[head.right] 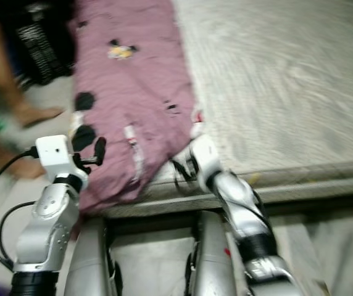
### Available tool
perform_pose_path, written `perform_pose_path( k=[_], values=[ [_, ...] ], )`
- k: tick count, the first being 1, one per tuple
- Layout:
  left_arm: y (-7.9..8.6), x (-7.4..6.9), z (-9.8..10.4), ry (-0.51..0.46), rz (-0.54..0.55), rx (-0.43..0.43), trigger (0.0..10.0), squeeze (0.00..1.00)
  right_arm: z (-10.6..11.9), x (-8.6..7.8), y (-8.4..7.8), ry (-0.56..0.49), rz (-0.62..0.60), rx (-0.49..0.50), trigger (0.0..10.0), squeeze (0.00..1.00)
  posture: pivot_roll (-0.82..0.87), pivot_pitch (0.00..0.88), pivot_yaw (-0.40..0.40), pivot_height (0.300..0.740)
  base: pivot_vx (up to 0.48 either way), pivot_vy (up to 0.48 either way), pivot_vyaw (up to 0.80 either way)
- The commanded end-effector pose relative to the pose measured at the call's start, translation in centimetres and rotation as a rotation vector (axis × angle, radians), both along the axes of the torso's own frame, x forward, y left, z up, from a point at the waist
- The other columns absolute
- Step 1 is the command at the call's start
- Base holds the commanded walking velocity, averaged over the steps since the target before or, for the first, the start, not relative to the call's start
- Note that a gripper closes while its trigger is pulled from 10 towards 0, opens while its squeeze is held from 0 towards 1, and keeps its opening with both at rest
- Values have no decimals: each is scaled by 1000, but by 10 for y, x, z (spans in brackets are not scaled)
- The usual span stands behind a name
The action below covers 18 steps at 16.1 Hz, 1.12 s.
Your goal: Clean up the room
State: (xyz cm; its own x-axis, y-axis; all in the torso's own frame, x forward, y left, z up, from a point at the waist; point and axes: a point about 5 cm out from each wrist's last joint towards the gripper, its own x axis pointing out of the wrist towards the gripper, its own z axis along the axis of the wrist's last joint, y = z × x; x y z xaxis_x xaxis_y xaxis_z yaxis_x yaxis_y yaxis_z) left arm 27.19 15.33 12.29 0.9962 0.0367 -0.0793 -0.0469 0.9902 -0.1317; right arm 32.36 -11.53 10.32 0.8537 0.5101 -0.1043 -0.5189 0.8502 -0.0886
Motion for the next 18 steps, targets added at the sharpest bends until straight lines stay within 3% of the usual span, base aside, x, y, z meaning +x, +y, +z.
perform_pose_path(
  k=[1, 5, 9, 11, 12, 14, 18],
  values=[
    [3, -2, 4, -7, 5, 13, 10000, 0, -7, 0, -5, 41, -59, 31, 10000, 0, 90, 152, 1, 558, 0, 0, 0],
    [8, -6, 6, -3, 11, 30, 10000, 0, -16, 3, 4, 98, -70, 43, 10000, 0, 113, 149, 10, 558, 0, 0, 0],
    [8, -6, 12, -16, 9, 51, 10000, 0, -18, 13, 10, 186, -22, -23, 10000, 0, 131, 149, 17, 558, 0, 0, 0],
    [7, -8, 15, -21, 6, 57, 10000, 0, -14, 16, 20, 206, 13, 11, 10000, 0, 149, 157, 23, 558, 0, 0, 0],
    [6, -9, 16, -22, 0, 61, 10000, 0, -4, 19, 32, 187, 63, 108, 10000, 0, 152, 158, 24, 558, 0, 0, 0],
    [8, -10, 16, -19, -2, 65, 10000, 0, 3, 19, 44, 112, 94, 63, 10000, 0, 158, 159, 31, 558, 0, 0, 728],
    [7, -9, 18, -18, -8, 72, 10000, 0, 6, 20, 57, 96, 17, 124, 10000, 0, 165, 161, 40, 558, 0, 0, 800]
  ],
)
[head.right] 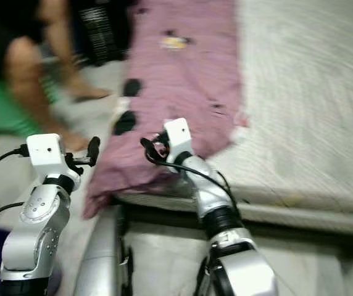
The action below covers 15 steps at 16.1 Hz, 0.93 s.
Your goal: Clean up the room
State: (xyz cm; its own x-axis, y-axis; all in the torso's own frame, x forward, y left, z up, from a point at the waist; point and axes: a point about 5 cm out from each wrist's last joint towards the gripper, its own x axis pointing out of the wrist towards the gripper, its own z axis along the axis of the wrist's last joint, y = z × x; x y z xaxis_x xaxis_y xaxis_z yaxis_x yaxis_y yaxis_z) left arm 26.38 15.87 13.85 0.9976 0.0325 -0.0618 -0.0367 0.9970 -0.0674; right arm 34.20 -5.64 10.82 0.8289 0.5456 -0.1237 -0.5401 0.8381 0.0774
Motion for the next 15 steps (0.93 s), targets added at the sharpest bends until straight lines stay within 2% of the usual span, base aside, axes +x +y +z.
perform_pose_path(
  k=[1, 4, 6, 7, 8, 9, 12, 14, 15],
  values=[
    [2, -1, 3, -3, -3, 10, 10000, 0, 0, 1, -1, -5, -46, 9, 10000, 0, 163, 161, 42, 558, 0, 0, 0],
    [-2, 3, 4, -8, -20, 17, 10000, 0, -6, 4, 3, 6, -136, -103, 10000, 0, 157, 164, 49, 558, 0, 0, 0],
    [-3, 5, 6, -13, -26, 20, 10000, 0, -5, 11, 7, 37, -194, -126, 10000, 0, 160, 164, 51, 558, 0, 0, 0],
    [-3, 5, 6, -15, -26, 22, 10000, 0, -8, 13, 5, 54, -224, -187, 10000, 0, 160, 164, 51, 558, 0, 0, 0],
    [-2, 6, 7, -17, -24, 26, 10000, 0, -13, 16, -3, 99, -281, -220, 10000, 0, 163, 161, 48, 558, 0, 0, 0],
    [-2, 6, 7, -18, -23, 26, 10000, 0, -14, 16, -5, 108, -293, -224, 10000, 0, 163, 161, 48, 558, 0, 0, 0],
    [1, 8, 6, -17, -8, 34, 10000, 0, -32, 17, -60, 238, -528, -272, 10000, 0, 150, 158, 38, 558, 0, 0, 0],
    [0, 11, 6, -17, -6, 33, 10000, 0, -44, 10, -107, 300, -720, -301, 10000, 0, 140, 154, 37, 558, 0, 0, 0],
    [-1, 12, 6, -17, -7, 32, 10000, 0, -46, 8, -120, 311, -767, -313, 10000, 0, 134, 150, 39, 558, 0, 0, 0]
  ],
)
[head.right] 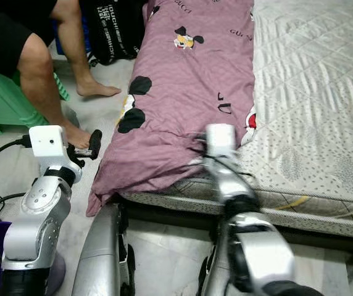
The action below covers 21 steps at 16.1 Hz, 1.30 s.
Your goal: Clean up the room
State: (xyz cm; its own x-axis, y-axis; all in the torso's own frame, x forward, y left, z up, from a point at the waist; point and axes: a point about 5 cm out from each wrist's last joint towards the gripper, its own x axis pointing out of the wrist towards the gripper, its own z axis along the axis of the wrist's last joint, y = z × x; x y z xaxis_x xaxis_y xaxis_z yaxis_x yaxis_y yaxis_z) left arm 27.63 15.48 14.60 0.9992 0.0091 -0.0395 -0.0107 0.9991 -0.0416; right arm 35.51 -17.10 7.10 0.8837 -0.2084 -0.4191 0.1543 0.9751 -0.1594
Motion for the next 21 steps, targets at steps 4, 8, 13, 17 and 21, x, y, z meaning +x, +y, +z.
perform_pose_path(
  k=[4, 8, 13, 17, 21],
  values=[
    [5, 3, -1, -1, 21, 5, 10000, 0, -19, -31, -52, 46, -191, -46, 10000, 0, 120, 134, 40, 558, 0, 0, 0],
    [5, 6, -3, -2, 15, 5, 10000, 0, -39, -120, -76, 137, -222, -106, 10000, 0, 72, 117, 48, 558, 0, 0, 0],
    [-11, 23, -1, -19, -48, -16, 10000, 0, -44, -192, -80, 247, -233, -141, 10000, 0, -6, 87, 71, 558, 0, 0, 0],
    [-12, 29, 2, -42, -50, -22, 10000, 0, 9, -118, -78, -141, -178, 51, 10000, 0, 1, 63, 67, 558, 0, 0, 0],
    [-4, 28, 2, -56, -34, -19, 10000, 0, 29, -59, -42, -204, 116, 238, 10000, 0, 34, 60, 60, 558, 0, 0, 0]
  ],
)
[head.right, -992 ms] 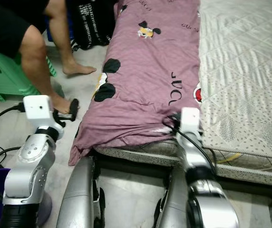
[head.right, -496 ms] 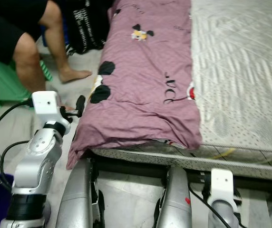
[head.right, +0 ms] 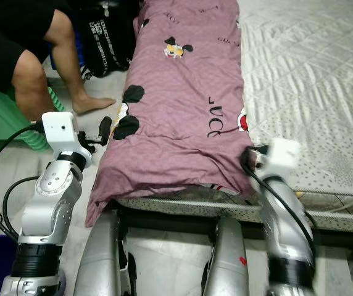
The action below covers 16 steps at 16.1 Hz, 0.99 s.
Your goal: Clean up the room
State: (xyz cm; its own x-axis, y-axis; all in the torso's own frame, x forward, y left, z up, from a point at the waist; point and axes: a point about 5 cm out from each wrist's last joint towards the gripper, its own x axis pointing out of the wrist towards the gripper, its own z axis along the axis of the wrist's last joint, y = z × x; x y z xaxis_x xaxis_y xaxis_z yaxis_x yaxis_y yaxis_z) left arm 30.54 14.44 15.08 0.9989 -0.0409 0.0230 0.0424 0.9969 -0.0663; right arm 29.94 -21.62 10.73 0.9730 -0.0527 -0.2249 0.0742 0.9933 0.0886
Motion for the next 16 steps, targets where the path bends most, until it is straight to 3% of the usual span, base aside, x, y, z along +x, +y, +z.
perform_pose_path(
  k=[1, 5, 8, 12, 16],
  values=[
    [7, -1, -3, 6, 17, 7, 10000, 0, -8, 5, 6, 36, 41, 4, 10000, 0, 38, 61, 60, 558, 0, 0, 0],
    [7, -1, -2, 10, 12, 10, 10000, 0, -20, 24, 15, 139, 37, -90, 10000, 0, 53, 72, 62, 558, 0, 0, 0],
    [7, -1, -3, 11, 14, 14, 10000, 0, -10, 32, -2, 61, -80, -143, 10000, 0, 56, 77, 64, 558, 0, 0, 0],
    [7, 0, -3, 13, 17, 16, 10000, 0, -21, 19, -22, 98, -147, -195, 10000, 0, 55, 77, 64, 558, 0, 0, 0],
    [5, 0, -5, 19, 9, 9, 10000, 0, -57, -13, -20, 252, -70, -190, 10000, 0, 35, 79, 65, 558, 0, 0, 0]
  ],
)
